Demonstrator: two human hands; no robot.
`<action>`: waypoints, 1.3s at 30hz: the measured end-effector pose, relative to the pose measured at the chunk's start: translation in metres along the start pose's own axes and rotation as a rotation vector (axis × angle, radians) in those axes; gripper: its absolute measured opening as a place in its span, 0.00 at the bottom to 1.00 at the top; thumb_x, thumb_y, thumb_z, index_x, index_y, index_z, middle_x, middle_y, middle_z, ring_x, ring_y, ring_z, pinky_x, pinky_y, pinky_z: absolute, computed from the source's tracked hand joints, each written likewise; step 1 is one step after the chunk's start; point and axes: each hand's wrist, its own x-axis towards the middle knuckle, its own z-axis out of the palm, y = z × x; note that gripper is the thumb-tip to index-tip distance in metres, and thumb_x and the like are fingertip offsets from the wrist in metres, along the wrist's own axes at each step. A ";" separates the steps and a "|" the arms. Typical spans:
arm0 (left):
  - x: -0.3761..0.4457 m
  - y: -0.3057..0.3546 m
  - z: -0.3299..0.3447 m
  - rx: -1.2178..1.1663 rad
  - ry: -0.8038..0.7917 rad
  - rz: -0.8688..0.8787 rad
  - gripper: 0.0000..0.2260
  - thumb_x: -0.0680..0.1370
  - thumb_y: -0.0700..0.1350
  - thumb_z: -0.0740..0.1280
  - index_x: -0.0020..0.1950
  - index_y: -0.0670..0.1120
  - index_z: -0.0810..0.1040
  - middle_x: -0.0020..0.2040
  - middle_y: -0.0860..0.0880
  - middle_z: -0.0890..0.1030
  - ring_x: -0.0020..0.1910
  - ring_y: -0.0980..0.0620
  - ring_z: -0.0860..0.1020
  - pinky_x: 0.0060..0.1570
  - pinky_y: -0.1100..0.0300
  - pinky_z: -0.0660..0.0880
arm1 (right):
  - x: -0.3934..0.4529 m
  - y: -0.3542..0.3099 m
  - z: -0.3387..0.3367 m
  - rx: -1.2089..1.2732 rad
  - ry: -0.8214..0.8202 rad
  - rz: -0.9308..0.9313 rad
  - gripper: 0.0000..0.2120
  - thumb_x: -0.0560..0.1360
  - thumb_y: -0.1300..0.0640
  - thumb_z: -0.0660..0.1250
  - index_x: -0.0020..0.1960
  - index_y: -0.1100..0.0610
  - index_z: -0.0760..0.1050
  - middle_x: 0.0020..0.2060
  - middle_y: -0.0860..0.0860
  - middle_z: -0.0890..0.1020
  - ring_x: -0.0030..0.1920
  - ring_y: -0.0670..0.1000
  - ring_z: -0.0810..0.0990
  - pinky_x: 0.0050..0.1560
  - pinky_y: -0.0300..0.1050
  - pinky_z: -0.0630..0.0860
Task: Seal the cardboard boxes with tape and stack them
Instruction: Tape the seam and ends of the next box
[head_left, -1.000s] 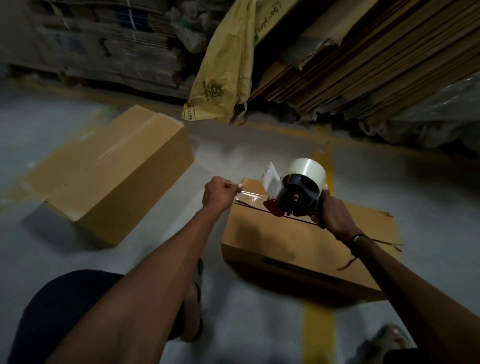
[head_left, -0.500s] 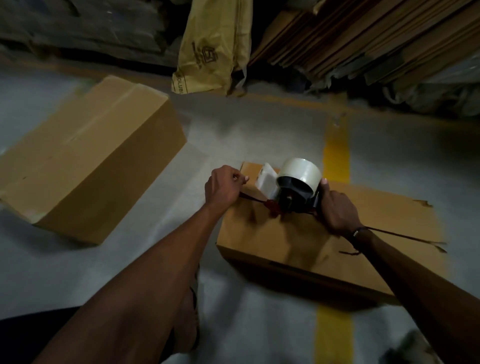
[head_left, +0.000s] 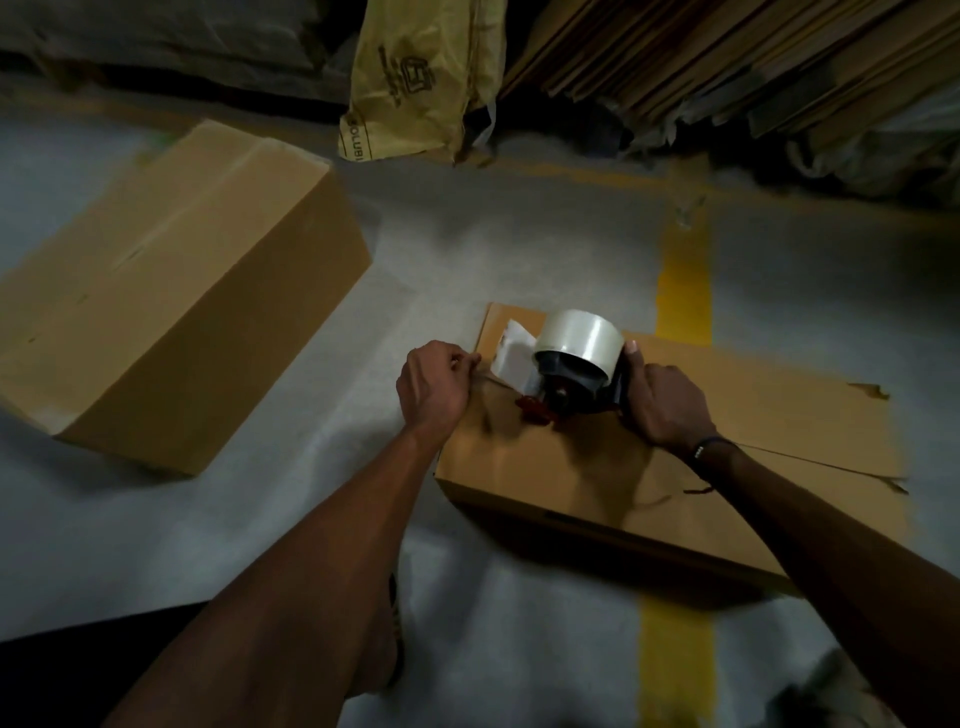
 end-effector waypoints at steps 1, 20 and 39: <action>-0.001 -0.003 0.002 -0.003 0.005 -0.007 0.13 0.81 0.54 0.70 0.45 0.47 0.87 0.39 0.48 0.84 0.38 0.48 0.80 0.35 0.59 0.68 | 0.001 -0.001 0.002 0.008 0.005 0.008 0.30 0.86 0.41 0.44 0.61 0.61 0.76 0.37 0.58 0.79 0.37 0.60 0.73 0.33 0.47 0.58; 0.007 -0.028 0.021 -0.547 -0.098 -0.603 0.12 0.70 0.58 0.81 0.45 0.52 0.87 0.42 0.53 0.85 0.43 0.52 0.81 0.49 0.56 0.82 | 0.006 0.000 0.012 -0.106 -0.026 -0.150 0.33 0.85 0.43 0.39 0.76 0.65 0.64 0.40 0.59 0.76 0.40 0.55 0.66 0.39 0.50 0.59; -0.033 0.010 0.039 -0.261 0.176 -0.297 0.08 0.79 0.43 0.71 0.56 0.47 0.87 0.49 0.45 0.87 0.47 0.44 0.83 0.44 0.59 0.70 | 0.016 0.002 0.001 0.178 -0.224 -0.185 0.40 0.85 0.39 0.37 0.37 0.59 0.78 0.27 0.54 0.80 0.32 0.55 0.80 0.42 0.47 0.73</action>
